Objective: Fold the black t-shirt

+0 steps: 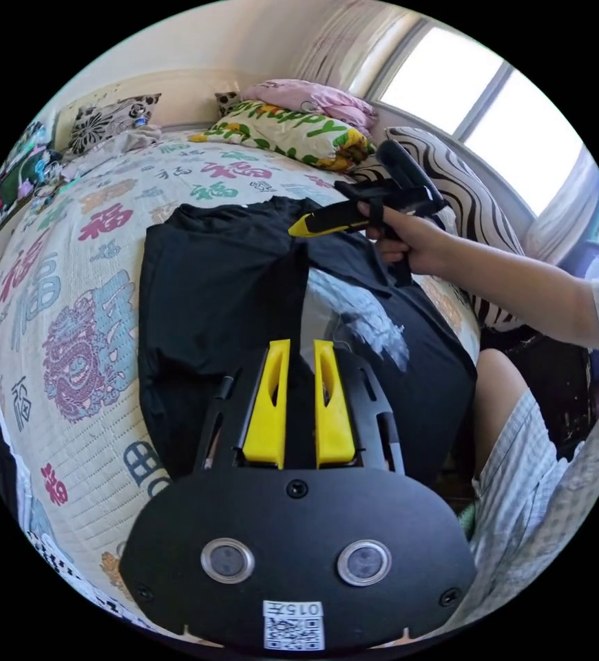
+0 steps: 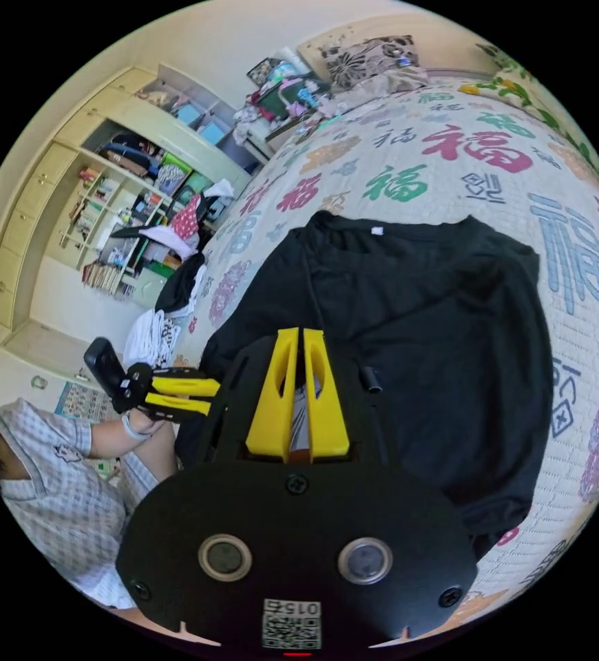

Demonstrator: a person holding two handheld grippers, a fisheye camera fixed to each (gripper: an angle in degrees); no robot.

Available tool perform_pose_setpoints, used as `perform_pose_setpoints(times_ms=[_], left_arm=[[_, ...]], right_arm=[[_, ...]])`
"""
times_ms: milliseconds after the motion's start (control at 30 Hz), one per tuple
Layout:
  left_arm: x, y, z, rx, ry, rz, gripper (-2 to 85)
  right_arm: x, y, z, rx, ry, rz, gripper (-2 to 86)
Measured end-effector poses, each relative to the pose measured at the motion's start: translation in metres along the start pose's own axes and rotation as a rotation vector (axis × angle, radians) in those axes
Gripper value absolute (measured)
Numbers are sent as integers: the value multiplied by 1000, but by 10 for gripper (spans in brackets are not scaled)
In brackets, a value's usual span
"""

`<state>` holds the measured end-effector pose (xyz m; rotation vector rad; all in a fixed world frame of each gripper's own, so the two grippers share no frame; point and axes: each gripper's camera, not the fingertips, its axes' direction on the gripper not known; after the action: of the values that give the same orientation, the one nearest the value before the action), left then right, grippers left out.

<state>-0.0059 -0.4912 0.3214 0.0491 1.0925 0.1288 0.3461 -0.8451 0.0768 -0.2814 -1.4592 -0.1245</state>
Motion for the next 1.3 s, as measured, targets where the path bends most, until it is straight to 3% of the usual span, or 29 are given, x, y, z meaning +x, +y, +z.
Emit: perform_pose_setpoints(times_ms=[67, 200, 300, 500, 700, 800, 967, 1067, 1300], left_arm=[[-3, -6, 15, -59, 22, -11, 58], [-5, -15, 19, -103, 43, 26, 53], [-22, -36, -1, -36, 64, 40, 54], [-105, -132, -32, 107, -112, -23, 90], [-172, -218, 24, -33, -35, -147, 108], [-180, -234, 54, -182, -72, -118, 79], [-192, -250, 51, -207, -6, -84, 14], [-198, -265, 38, -195, -41, -83, 5], [-200, -299, 25, -165, -42, -92, -2]], right_arm=[[-2, 3, 5, -122, 91, 4, -1], [5, 19, -15, -176, 121, -4, -3], [15, 32, -57, -103, 121, -14, 0], [55, 14, -139, 108, 269, 62, 63], [108, -20, -138, 31, 251, 233, 106], [115, -24, -138, -63, 336, 230, 60], [130, -19, -157, -155, 164, 210, -1], [127, -14, -178, -139, 268, 174, -8], [122, -2, -208, -60, 300, 178, -10]])
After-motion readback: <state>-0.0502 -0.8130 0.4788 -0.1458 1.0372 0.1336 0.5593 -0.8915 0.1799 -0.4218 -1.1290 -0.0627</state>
